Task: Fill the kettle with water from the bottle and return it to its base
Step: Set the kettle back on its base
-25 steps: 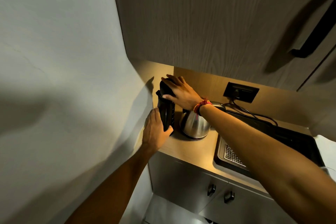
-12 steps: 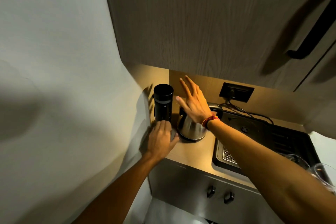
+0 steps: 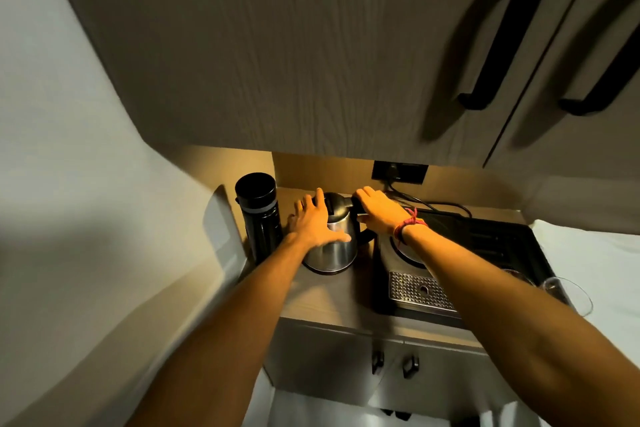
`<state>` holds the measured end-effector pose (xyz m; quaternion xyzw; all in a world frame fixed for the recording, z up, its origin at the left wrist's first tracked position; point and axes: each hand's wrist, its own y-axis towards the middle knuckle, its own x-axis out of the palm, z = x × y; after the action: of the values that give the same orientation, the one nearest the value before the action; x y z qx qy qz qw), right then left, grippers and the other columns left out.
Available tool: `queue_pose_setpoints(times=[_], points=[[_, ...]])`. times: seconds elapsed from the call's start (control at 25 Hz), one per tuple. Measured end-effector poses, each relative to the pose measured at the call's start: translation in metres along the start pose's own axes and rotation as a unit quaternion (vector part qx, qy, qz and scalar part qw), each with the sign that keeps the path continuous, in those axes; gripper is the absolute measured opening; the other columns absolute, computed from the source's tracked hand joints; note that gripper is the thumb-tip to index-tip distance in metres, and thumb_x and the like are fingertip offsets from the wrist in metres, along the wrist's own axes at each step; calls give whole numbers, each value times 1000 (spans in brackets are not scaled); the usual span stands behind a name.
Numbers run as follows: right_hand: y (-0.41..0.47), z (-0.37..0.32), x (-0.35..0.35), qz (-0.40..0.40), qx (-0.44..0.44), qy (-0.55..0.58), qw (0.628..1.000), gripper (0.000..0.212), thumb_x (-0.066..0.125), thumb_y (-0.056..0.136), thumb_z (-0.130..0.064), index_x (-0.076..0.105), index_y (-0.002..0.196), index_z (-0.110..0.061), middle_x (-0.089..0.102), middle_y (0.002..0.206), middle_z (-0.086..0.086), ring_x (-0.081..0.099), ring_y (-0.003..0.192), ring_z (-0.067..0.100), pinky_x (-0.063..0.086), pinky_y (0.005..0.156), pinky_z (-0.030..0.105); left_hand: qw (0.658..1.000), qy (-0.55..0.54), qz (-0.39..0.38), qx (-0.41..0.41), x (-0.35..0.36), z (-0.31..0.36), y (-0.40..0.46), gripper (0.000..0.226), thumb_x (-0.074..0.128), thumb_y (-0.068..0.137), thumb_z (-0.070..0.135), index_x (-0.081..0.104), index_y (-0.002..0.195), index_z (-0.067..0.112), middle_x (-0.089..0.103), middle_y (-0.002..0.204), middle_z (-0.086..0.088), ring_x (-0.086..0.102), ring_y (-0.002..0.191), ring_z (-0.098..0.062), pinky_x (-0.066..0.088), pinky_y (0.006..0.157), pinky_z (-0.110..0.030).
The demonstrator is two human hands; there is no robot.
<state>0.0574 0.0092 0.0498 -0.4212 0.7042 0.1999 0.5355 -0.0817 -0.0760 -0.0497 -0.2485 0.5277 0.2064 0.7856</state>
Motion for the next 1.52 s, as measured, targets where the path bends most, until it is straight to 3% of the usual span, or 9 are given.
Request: queue_pose_setpoints(times=[0.2, 0.28, 0.36, 0.56, 0.76, 0.92, 1.08, 1.2, 1.52], points=[[-57, -20, -32, 65, 39, 81, 994, 34, 30, 97, 9, 41, 67, -3, 47, 124, 38, 33, 135, 42, 23, 117, 44, 997, -46, 57, 4, 7, 8, 14, 133, 85, 47, 71, 20, 149, 15, 32, 150, -19, 31, 136, -42, 41, 100, -55], [-50, -2, -23, 65, 27, 127, 989, 27, 35, 99, -1, 43, 74, -5, 51, 88, 17, 54, 100, 31, 45, 89, 27, 993, -94, 73, 5, 0, 15, 20, 131, 89, 44, 65, 24, 147, 17, 35, 147, -17, 32, 135, -43, 41, 101, -56], [-31, 25, -19, 73, 35, 114, 990, 24, 37, 100, -6, 38, 75, -8, 34, 68, -1, 32, 57, 7, 27, 54, 16, 990, -110, 81, 20, -8, 29, 26, 132, 90, 44, 62, 24, 150, 18, 32, 150, -17, 25, 140, -43, 36, 106, -57], [-51, 80, -38, 84, 71, -35, 993, 19, 43, 94, -11, 58, 84, -5, 56, 79, 10, 37, 65, 24, 39, 63, 38, 982, -95, 116, 112, -29, 83, 38, 106, 85, 42, 73, 53, 125, 15, 53, 129, -14, 44, 124, -38, 43, 100, -50], [-31, 135, -46, 158, 134, 112, 972, 19, 51, 89, -11, 66, 98, -4, 70, 102, 24, 63, 94, 42, 47, 74, 39, 980, -73, 73, 168, -15, 144, 43, 77, 81, 46, 78, 58, 92, 21, 66, 110, -9, 53, 113, -36, 49, 84, -45], [-62, 162, -50, 175, 177, 218, 944, 61, 46, 92, 9, 69, 41, -15, 62, 58, 1, 48, 65, 28, 35, 52, 21, 975, -62, 71, 203, 6, 181, 41, 92, 81, 50, 77, 58, 115, 14, 62, 122, -11, 52, 119, -35, 49, 90, -48], [-56, 199, -47, 155, 158, 106, 969, 15, 56, 87, -3, 64, 98, -9, 67, 96, 12, 63, 98, 32, 53, 74, 25, 970, -22, 69, 231, 13, 206, 42, 87, 78, 52, 79, 61, 108, 14, 67, 110, -9, 61, 106, -33, 54, 82, -44], [-49, 216, -39, 154, 122, 90, 976, 34, 60, 86, -6, 58, 120, -10, 63, 118, 13, 62, 109, 30, 51, 94, 46, 971, 28, 72, 227, 19, 212, 39, 97, 74, 55, 81, 57, 119, 10, 62, 120, -12, 55, 115, -35, 51, 87, -48], [-54, 239, 3, 228, 130, 63, 963, 73, 51, 89, -21, 16, 152, -9, 18, 162, 10, 17, 149, 24, 21, 122, 39, 969, 25, 121, 214, 33, 206, 28, 109, 69, 60, 83, 41, 136, 9, 53, 135, -10, 47, 126, -31, 41, 101, -55]])
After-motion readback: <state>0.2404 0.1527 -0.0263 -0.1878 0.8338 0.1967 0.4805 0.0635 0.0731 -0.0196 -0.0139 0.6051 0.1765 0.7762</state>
